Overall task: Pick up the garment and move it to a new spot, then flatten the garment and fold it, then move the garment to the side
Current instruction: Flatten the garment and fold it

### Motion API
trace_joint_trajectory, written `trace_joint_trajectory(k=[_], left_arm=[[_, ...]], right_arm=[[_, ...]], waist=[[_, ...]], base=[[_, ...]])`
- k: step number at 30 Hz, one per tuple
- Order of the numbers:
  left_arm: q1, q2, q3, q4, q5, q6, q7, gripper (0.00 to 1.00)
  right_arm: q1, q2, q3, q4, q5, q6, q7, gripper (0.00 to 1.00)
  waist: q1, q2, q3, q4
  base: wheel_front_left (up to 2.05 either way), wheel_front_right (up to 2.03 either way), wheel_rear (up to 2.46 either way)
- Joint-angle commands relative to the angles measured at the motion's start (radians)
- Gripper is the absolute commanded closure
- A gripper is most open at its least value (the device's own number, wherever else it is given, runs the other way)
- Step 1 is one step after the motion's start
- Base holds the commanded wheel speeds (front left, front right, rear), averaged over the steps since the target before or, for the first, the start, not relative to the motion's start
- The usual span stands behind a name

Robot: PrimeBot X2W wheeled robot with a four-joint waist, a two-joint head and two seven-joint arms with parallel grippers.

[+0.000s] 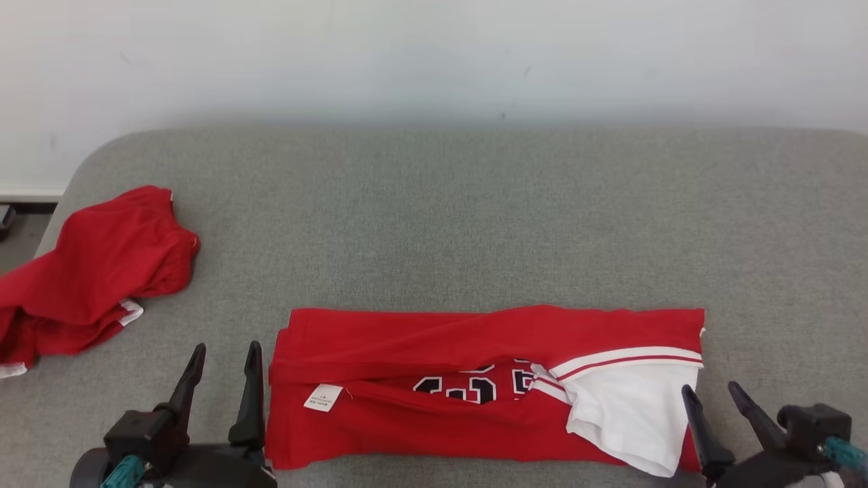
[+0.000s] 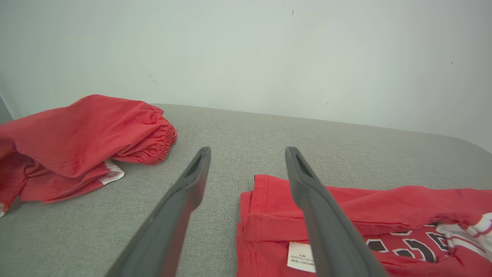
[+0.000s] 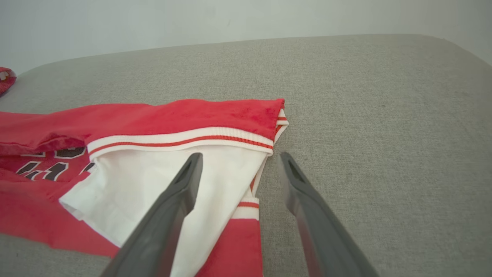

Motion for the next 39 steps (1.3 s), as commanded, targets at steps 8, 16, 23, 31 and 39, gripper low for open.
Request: trace_joint_trajectory(k=[8, 16, 23, 31, 39], left_arm=[[-0.064, -0.021, 0.009, 0.019, 0.030, -0.021, -0.004, 0.00], [-0.091, -0.046, 0.029, 0.025, 0.052, -0.040, -0.004, 0.00], [-0.089, -0.061, 0.055, 0.031, 0.069, -0.052, -0.004, 0.00], [-0.079, -0.077, 0.078, 0.034, 0.083, -0.069, -0.004, 0.00], [-0.066, -0.091, 0.099, 0.034, 0.099, -0.077, -0.004, 0.00]], right_arm=[[-0.125, -0.049, 0.075, 0.172, 0.079, 0.000, 0.003, 0.00], [-0.146, -0.054, 0.124, 0.236, 0.140, 0.000, 0.009, 0.55], [-0.149, -0.087, 0.149, 0.217, 0.206, -0.001, 0.000, 1.00], [-0.145, -0.131, 0.069, 0.217, 0.256, -0.001, -0.036, 1.00], [-0.136, -0.178, -0.062, 0.245, 0.226, -0.001, -0.062, 1.00]], waist=[[-0.0001, -0.0001, 0.090, 0.023], [-0.0001, -0.0001, 0.123, 0.027], [-0.0001, -0.0001, 0.128, 0.007], [-0.0001, -0.0001, 0.122, -0.013], [-0.0001, -0.0001, 0.120, -0.043]], base=[[0.00, 0.00, 0.00], [0.00, 0.00, 0.00], [0.00, 0.00, 0.00], [0.00, 0.00, 0.00], [0.00, 0.00, 0.00]])
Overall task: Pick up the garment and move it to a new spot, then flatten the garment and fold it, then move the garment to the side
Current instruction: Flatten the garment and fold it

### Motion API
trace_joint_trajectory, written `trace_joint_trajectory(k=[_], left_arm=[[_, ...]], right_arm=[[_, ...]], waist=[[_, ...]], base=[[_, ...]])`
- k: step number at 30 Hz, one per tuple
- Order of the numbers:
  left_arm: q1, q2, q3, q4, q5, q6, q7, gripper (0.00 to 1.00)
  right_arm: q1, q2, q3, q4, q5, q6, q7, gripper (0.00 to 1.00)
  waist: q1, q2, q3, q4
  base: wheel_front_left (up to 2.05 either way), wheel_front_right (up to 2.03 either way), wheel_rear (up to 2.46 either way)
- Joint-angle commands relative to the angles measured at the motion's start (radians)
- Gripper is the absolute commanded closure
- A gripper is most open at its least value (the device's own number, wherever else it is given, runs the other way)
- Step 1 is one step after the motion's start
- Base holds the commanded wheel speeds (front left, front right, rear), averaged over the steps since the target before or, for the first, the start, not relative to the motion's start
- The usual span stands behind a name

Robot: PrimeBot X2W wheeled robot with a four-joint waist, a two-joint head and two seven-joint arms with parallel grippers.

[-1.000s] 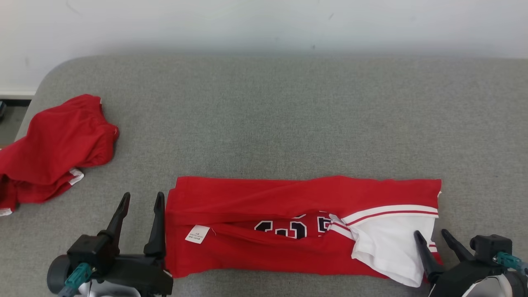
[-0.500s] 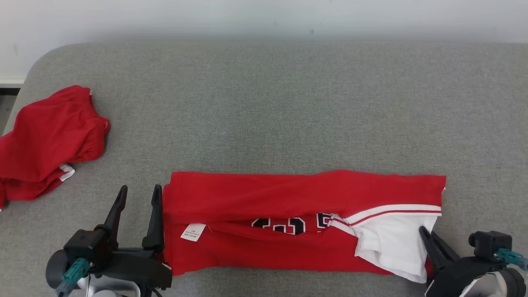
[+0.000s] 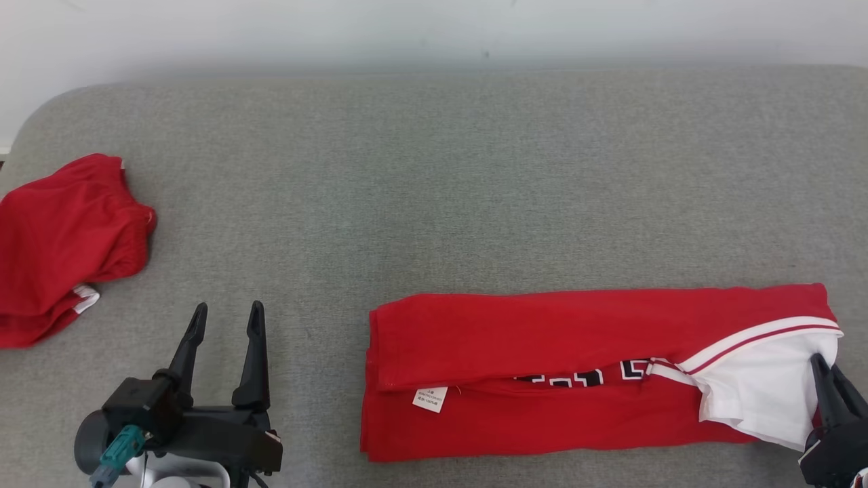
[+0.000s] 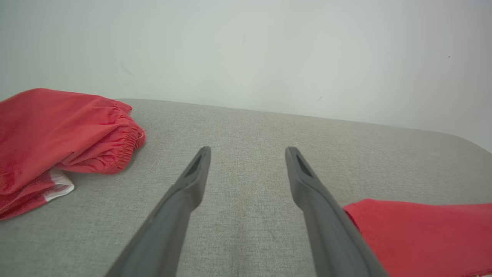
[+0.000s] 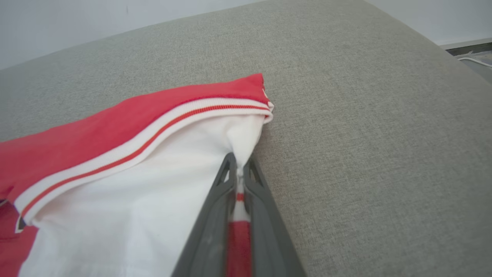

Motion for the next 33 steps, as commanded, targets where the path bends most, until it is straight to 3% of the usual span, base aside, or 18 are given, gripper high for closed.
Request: trace_joint_trajectory(k=[1, 5, 12, 17, 21, 26, 33], left_arm=[[0.008, 0.000, 0.007, 0.000, 0.009, -0.003, -0.004, 0.00], [0.010, -0.004, 0.013, 0.003, 0.016, -0.009, -0.004, 0.00], [0.020, -0.009, 0.023, 0.009, 0.019, -0.018, -0.004, 0.00], [0.024, -0.014, 0.018, 0.021, 0.025, -0.028, -0.004, 0.00], [0.021, -0.015, 0.012, 0.028, 0.027, -0.037, -0.004, 0.00], [0.025, -0.018, 0.003, 0.034, 0.028, -0.041, -0.004, 0.00], [0.016, -0.023, -0.017, 0.045, 0.030, -0.044, -0.003, 0.00]], right_arm=[[-0.003, -0.008, -0.013, 0.001, -0.020, -0.002, -0.010, 1.00], [-0.027, 0.004, 0.005, -0.036, -0.052, -0.002, -0.017, 1.00], [-0.006, 0.080, 0.086, -0.252, -0.099, -0.001, 0.030, 1.00], [0.032, 0.167, 0.213, -0.483, -0.124, -0.001, 0.145, 1.00], [0.040, 0.221, 0.345, -0.577, -0.114, -0.001, 0.216, 1.00], [-0.004, 0.264, 0.478, -0.531, -0.090, -0.001, 0.220, 1.00], [-0.110, 0.295, 0.623, -0.349, -0.030, -0.001, 0.154, 1.00]], waist=[[0.0000, -0.0001, -0.002, -0.015], [0.0000, -0.0001, -0.007, -0.035], [0.0000, -0.0001, -0.029, -0.058], [0.0000, -0.0001, -0.055, -0.061], [0.0000, -0.0001, -0.069, -0.049], [0.0000, -0.0001, -0.084, -0.022], [0.0000, -0.0001, -0.086, 0.020]], base=[[0.00, 0.00, 0.00], [0.00, 0.00, 0.00], [0.00, 0.00, 0.00], [0.00, 0.00, 0.00], [0.00, 0.00, 0.00], [0.00, 0.00, 0.00], [0.00, 0.00, 0.00]])
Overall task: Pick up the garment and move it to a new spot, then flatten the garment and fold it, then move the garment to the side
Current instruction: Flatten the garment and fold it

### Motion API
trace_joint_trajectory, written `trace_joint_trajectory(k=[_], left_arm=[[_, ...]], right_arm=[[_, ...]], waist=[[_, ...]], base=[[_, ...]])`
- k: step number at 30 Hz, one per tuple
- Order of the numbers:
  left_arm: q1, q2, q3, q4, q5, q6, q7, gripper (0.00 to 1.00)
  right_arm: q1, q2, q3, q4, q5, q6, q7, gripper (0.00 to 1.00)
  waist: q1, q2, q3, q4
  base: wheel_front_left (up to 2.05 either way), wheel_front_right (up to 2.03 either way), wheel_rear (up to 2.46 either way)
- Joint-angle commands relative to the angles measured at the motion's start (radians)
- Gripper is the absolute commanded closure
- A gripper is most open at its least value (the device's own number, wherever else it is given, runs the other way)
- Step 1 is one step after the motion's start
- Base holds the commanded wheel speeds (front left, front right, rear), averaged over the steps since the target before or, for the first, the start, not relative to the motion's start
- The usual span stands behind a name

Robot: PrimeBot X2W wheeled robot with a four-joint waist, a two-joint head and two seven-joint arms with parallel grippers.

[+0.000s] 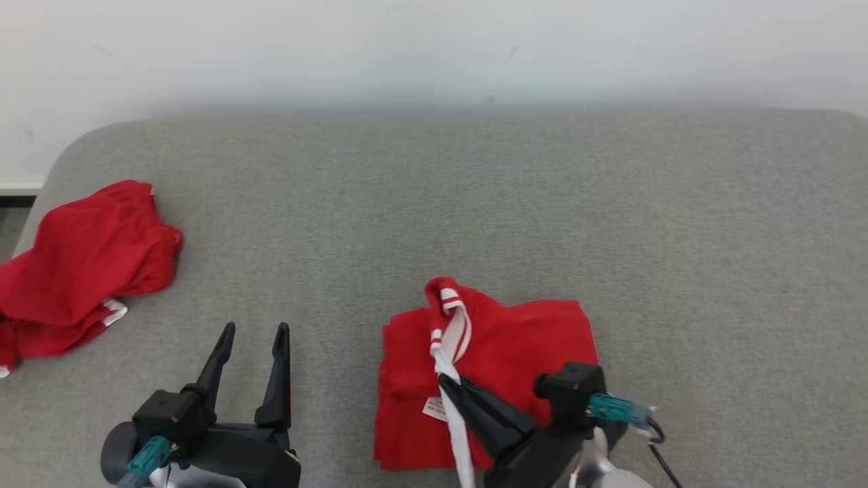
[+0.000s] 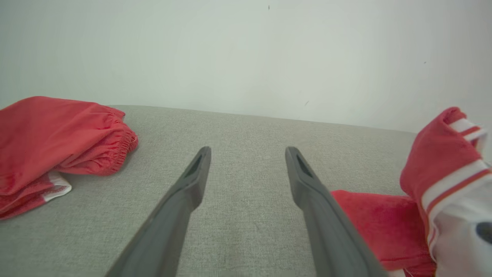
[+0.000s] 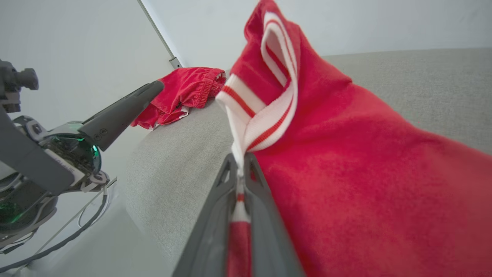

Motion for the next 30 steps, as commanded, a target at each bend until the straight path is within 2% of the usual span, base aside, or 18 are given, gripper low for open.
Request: trace_joint_trajectory(k=[1, 9, 10, 11, 12, 18, 22, 24, 25, 30], left_arm=[[-0.006, 0.001, -0.003, 0.002, 0.009, -0.001, -0.003, 0.00], [-0.031, -0.010, -0.024, 0.011, 0.014, -0.010, -0.003, 0.00], [-0.033, -0.010, -0.024, 0.012, 0.014, -0.010, -0.003, 0.00], [-0.036, -0.010, -0.025, 0.013, 0.014, -0.009, -0.003, 0.00], [-0.039, -0.010, -0.025, 0.013, 0.014, -0.008, -0.003, 0.00], [-0.041, -0.006, -0.020, 0.016, 0.010, -0.005, -0.004, 0.00], [-0.039, -0.005, -0.016, 0.016, 0.007, -0.003, -0.004, 0.00], [-0.034, -0.003, -0.012, 0.013, 0.007, 0.002, -0.004, 0.00], [-0.028, 0.000, -0.008, 0.011, 0.006, 0.006, -0.004, 0.00], [-0.016, 0.007, 0.013, -0.002, -0.003, 0.023, -0.004, 0.00]], right_arm=[[-0.024, 0.003, 0.013, 0.025, 0.015, 0.000, -0.018, 1.00], [-0.142, 0.006, 0.112, 0.210, 0.114, 0.000, -0.118, 1.00], [-0.154, 0.006, 0.123, 0.228, 0.130, 0.000, -0.125, 0.76], [-0.166, 0.006, 0.134, 0.244, 0.146, 0.000, -0.133, 0.18], [-0.179, 0.006, 0.145, 0.256, 0.157, 0.000, -0.143, 0.00], [-0.234, 0.006, 0.225, 0.257, 0.242, 0.000, -0.208, 0.00], [-0.257, 0.003, 0.197, 0.237, 0.225, 0.000, -0.255, 0.00], [-0.258, -0.015, 0.145, 0.219, 0.190, 0.000, -0.276, 0.00], [-0.245, -0.036, 0.068, 0.190, 0.143, 0.000, -0.286, 0.00], [-0.161, -0.078, -0.172, 0.078, -0.001, 0.000, -0.291, 0.00]], waist=[[0.0001, 0.0000, 0.002, 0.018], [0.0001, 0.0000, 0.028, 0.052], [0.0001, 0.0000, 0.031, 0.053], [0.0001, 0.0000, 0.035, 0.055], [0.0001, 0.0000, 0.038, 0.056], [0.0001, 0.0000, 0.046, 0.053], [0.0001, 0.0000, 0.046, 0.044], [0.0001, 0.0000, 0.044, 0.035], [0.0001, 0.0000, 0.040, 0.026], [0.0001, 0.0000, 0.027, 0.008]], base=[[0.00, 0.00, 0.00], [0.00, 0.00, 0.00], [0.00, 0.00, 0.00], [0.00, 0.00, 0.00], [0.00, 0.00, 0.00], [0.00, 0.00, 0.00], [0.00, 0.00, 0.00], [0.00, 0.00, 0.00], [0.00, 0.00, 0.00], [0.00, 0.00, 0.00]])
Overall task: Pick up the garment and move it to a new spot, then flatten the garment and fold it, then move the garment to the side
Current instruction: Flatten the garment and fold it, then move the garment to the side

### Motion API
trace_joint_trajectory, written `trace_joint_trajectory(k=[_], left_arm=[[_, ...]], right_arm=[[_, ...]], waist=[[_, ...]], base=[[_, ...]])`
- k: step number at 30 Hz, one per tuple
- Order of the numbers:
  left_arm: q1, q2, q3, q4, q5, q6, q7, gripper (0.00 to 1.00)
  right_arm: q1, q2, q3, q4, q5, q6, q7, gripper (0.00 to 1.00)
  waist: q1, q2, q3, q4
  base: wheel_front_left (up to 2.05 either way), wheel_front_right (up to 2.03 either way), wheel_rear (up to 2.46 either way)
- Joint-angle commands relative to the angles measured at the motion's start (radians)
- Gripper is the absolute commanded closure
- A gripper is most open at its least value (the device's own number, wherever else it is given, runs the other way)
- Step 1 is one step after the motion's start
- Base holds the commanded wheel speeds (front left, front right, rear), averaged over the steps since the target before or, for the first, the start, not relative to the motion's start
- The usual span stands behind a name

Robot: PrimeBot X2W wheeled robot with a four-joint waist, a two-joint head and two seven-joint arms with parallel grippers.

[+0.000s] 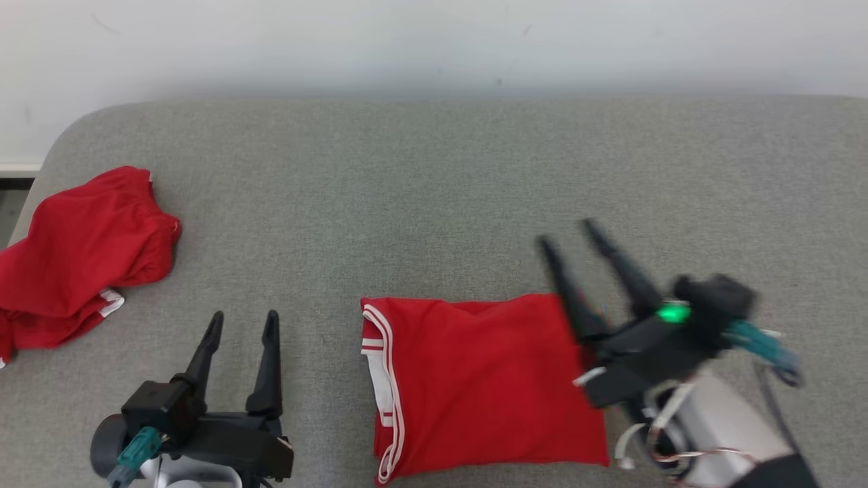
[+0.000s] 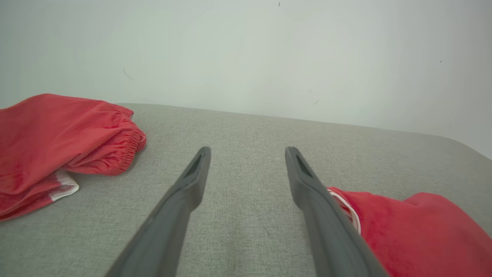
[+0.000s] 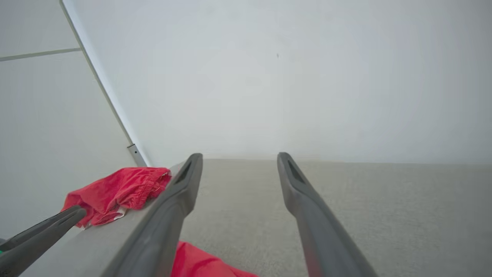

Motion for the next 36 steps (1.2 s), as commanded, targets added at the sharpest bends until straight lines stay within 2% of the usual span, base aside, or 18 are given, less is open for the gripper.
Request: trace_joint_trajectory(k=[1, 8, 15, 23, 36], left_arm=[[0.010, 0.012, 0.010, -0.007, -0.003, 0.007, -0.004, 0.00], [0.041, 0.027, 0.035, -0.033, -0.014, 0.027, -0.004, 0.00], [0.077, 0.046, 0.027, -0.044, -0.007, 0.037, 0.011, 0.00], [0.110, 0.057, 0.010, -0.048, -0.003, 0.044, 0.031, 0.00], [0.098, 0.055, -0.006, -0.056, -0.013, 0.045, 0.047, 0.00]], right_arm=[[0.042, -0.010, -0.064, -0.033, -0.039, 0.000, -0.003, 0.00], [0.210, -0.032, -0.303, -0.113, -0.168, 0.000, 0.008, 0.00], [0.352, -0.024, -0.415, -0.158, -0.253, 0.000, 0.083, 0.00], [0.461, 0.014, -0.458, -0.207, -0.297, 0.000, 0.144, 0.00], [0.483, 0.025, -0.458, -0.237, -0.296, 0.000, 0.191, 0.00]], waist=[[-0.0001, -0.0001, -0.010, -0.010], [-0.0001, -0.0001, -0.032, -0.025], [-0.0001, -0.0001, -0.054, -0.037], [-0.0001, -0.0001, -0.088, -0.047], [-0.0001, -0.0001, -0.082, -0.012]], base=[[0.00, 0.00, 0.00], [0.00, 0.00, 0.00], [0.00, 0.00, 0.00], [0.00, 0.00, 0.00], [0.00, 0.00, 0.00]])
